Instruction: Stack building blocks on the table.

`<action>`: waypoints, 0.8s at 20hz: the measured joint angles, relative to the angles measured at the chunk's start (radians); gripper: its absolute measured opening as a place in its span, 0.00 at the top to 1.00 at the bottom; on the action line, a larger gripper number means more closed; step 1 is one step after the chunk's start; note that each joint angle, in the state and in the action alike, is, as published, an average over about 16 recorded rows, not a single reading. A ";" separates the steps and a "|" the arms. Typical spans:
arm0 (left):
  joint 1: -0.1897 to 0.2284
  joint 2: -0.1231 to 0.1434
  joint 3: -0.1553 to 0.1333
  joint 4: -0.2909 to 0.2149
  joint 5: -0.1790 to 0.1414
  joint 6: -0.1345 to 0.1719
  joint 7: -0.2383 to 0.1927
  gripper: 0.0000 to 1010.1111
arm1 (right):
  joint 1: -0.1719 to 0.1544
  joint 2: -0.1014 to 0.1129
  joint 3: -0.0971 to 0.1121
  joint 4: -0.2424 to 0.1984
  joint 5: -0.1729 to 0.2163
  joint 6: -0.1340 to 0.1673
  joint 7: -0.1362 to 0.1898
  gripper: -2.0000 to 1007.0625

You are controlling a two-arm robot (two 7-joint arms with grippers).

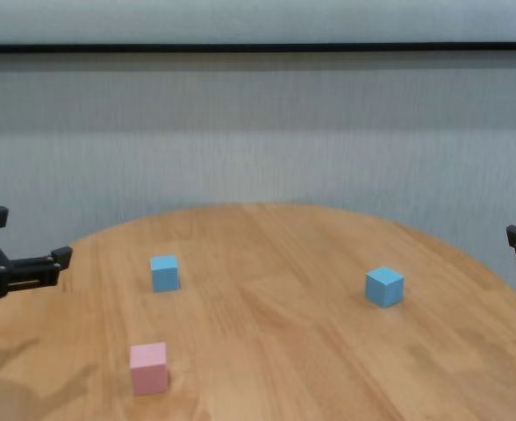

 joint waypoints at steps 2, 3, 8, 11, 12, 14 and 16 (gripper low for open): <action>0.006 0.012 -0.006 -0.004 -0.022 -0.012 -0.047 0.01 | 0.000 0.000 0.000 0.000 0.000 0.000 0.000 0.01; 0.008 0.016 -0.008 -0.005 -0.033 -0.018 -0.070 0.01 | 0.000 0.000 0.000 0.000 0.000 0.000 0.000 0.01; 0.010 0.025 -0.008 -0.002 -0.076 -0.046 -0.174 0.01 | 0.000 0.000 0.000 0.000 0.000 0.000 0.000 0.01; 0.004 0.019 -0.001 0.008 -0.092 -0.060 -0.229 0.01 | 0.000 0.000 0.000 0.000 0.000 0.000 0.000 0.01; 0.002 0.015 0.003 0.012 -0.096 -0.064 -0.245 0.01 | 0.000 0.000 0.000 0.000 0.000 0.000 0.000 0.01; -0.003 0.006 0.010 0.021 -0.100 -0.071 -0.273 0.01 | 0.000 0.000 0.000 0.000 0.000 0.000 0.000 0.01; -0.008 -0.003 0.017 0.030 -0.101 -0.075 -0.294 0.01 | 0.000 0.000 0.000 0.000 0.000 0.000 0.000 0.01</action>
